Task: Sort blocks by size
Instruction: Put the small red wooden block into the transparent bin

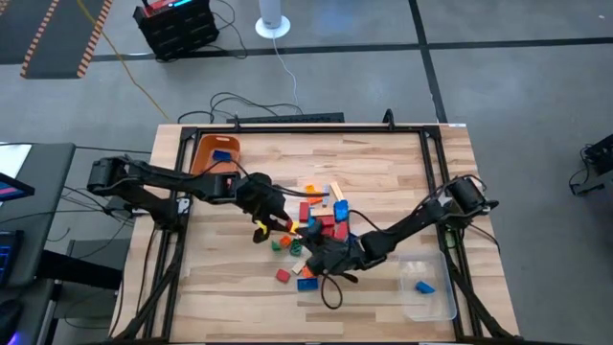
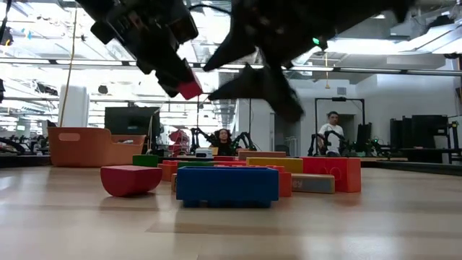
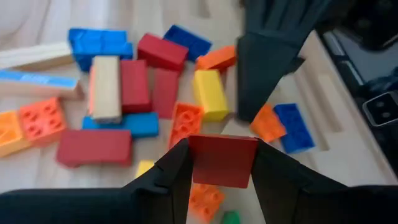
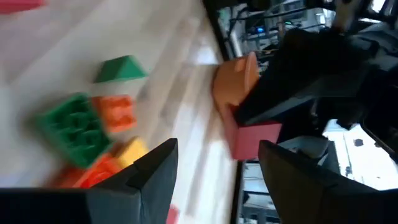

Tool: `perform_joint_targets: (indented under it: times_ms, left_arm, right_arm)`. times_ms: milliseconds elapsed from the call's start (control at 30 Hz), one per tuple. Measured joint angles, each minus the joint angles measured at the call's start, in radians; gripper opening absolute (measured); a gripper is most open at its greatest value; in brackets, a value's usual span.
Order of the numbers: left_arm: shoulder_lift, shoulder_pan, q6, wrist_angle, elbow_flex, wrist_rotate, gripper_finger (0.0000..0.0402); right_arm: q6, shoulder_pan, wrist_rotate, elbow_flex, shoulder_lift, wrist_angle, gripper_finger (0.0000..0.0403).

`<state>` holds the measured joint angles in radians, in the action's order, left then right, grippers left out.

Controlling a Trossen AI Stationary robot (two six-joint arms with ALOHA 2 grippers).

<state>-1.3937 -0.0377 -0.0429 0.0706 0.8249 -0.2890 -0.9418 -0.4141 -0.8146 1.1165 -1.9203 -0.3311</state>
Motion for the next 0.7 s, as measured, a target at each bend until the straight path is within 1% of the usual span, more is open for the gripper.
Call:
perform_joint_targets:
  times_ms: [233, 367, 533, 700]
  left_arm:
    - [0.000, 0.046, -0.011, -0.023, 0.000, 0.001, 0.0134]
    - [0.000, 0.049, -0.011, -0.039, 0.000, 0.001, 0.0134]
    - [0.000, 0.050, -0.008, -0.060, 0.000, 0.002, 0.0135]
    - [0.000, 0.071, -0.007, -0.110, 0.000, 0.002, 0.0135]
  right_arm:
    - [-0.009, 0.008, 0.012, 0.063, 0.003, 0.001, 0.0256]
    - [-0.009, 0.020, 0.077, 0.064, 0.003, 0.008, 0.0256]
    - [-0.002, 0.032, 0.083, 0.064, 0.003, 0.008, 0.0256]
    - [0.010, 0.047, 0.118, 0.064, 0.003, 0.008, 0.0256]
